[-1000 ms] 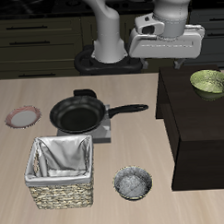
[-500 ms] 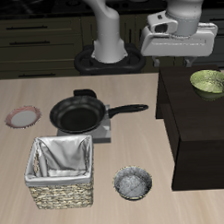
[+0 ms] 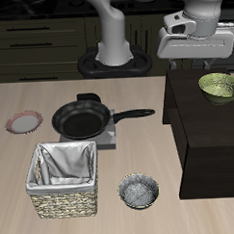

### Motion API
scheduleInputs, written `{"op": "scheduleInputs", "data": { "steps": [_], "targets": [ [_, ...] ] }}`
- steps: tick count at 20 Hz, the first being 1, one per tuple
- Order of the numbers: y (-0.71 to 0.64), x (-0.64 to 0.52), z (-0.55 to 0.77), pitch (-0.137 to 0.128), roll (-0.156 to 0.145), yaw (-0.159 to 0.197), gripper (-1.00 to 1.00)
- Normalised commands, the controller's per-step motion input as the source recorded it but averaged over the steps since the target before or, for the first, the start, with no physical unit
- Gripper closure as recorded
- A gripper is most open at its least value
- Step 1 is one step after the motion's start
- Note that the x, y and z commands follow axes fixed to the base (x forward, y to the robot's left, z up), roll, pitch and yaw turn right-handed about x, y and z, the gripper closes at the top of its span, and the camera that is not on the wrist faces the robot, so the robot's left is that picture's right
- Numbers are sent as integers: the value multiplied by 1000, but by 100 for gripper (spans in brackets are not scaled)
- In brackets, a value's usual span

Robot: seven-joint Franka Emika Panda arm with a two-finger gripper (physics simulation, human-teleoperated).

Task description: Place the green bowl in the basket

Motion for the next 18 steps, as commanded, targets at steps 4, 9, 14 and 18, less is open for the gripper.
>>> {"op": "scheduleInputs", "data": {
  "steps": [4,9,14,18],
  "targets": [
    [47,229,94,-17,-42,-22,-100],
    [29,136,26,10,-25,-17,-100],
    [164,71,-21,-3,14,12,-100],
    [156,112,56,-4,12,6,-100]
  ]
}}
